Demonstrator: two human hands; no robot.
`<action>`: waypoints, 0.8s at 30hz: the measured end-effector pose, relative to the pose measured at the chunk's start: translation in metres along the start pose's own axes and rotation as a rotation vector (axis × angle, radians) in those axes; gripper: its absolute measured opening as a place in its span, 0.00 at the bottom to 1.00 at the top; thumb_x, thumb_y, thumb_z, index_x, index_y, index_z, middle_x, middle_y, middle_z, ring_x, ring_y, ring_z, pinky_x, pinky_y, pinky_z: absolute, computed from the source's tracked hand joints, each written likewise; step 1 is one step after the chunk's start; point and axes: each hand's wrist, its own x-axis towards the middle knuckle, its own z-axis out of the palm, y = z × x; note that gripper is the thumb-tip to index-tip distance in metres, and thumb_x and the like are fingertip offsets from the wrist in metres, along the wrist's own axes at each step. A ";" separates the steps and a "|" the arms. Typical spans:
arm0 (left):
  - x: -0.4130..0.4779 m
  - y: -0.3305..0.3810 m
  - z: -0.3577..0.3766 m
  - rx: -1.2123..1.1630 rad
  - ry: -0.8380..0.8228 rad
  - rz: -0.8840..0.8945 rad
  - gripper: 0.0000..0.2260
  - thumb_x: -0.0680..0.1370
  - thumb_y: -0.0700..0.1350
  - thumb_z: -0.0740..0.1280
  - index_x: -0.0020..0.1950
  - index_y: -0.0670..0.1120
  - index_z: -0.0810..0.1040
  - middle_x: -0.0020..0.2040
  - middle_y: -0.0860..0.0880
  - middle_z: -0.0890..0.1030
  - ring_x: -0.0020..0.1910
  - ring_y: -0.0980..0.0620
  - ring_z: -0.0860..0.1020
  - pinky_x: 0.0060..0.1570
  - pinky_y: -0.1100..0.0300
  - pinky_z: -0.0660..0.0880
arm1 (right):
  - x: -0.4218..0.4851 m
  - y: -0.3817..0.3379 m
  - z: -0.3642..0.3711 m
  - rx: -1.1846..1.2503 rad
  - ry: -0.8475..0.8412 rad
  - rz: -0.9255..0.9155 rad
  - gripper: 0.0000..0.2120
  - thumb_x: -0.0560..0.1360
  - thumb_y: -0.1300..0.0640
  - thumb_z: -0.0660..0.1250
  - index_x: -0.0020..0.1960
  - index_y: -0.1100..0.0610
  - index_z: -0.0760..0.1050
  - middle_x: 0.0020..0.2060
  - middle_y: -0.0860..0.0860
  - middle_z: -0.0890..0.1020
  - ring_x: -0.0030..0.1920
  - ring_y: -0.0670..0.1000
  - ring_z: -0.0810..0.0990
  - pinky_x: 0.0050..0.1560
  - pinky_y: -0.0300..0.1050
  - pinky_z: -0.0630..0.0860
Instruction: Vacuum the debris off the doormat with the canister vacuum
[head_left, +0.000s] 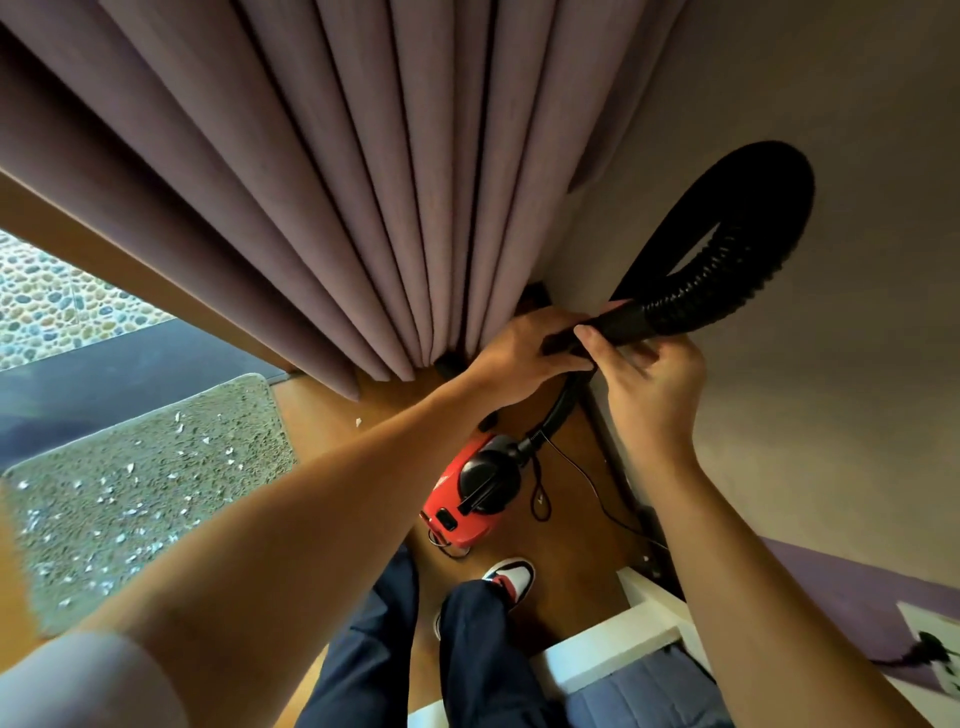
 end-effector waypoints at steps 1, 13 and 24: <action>0.001 -0.002 -0.005 -0.003 -0.008 -0.003 0.17 0.78 0.45 0.72 0.66 0.45 0.77 0.60 0.51 0.79 0.59 0.53 0.77 0.61 0.58 0.75 | 0.002 -0.001 0.004 0.016 -0.002 0.012 0.15 0.73 0.59 0.77 0.57 0.63 0.81 0.51 0.54 0.87 0.53 0.47 0.86 0.54 0.50 0.84; -0.038 -0.031 -0.029 -0.029 -0.069 -0.105 0.16 0.76 0.44 0.74 0.63 0.46 0.80 0.56 0.52 0.81 0.54 0.58 0.77 0.54 0.69 0.72 | -0.030 0.010 0.042 0.192 -0.033 0.205 0.13 0.72 0.54 0.78 0.54 0.53 0.81 0.50 0.50 0.87 0.51 0.48 0.87 0.49 0.60 0.85; -0.120 -0.079 0.046 -1.307 0.573 -1.004 0.27 0.76 0.58 0.71 0.65 0.40 0.75 0.60 0.43 0.81 0.58 0.47 0.82 0.54 0.55 0.82 | -0.078 0.041 0.060 0.366 -0.092 0.320 0.13 0.72 0.62 0.76 0.56 0.58 0.81 0.53 0.50 0.86 0.57 0.52 0.85 0.57 0.66 0.81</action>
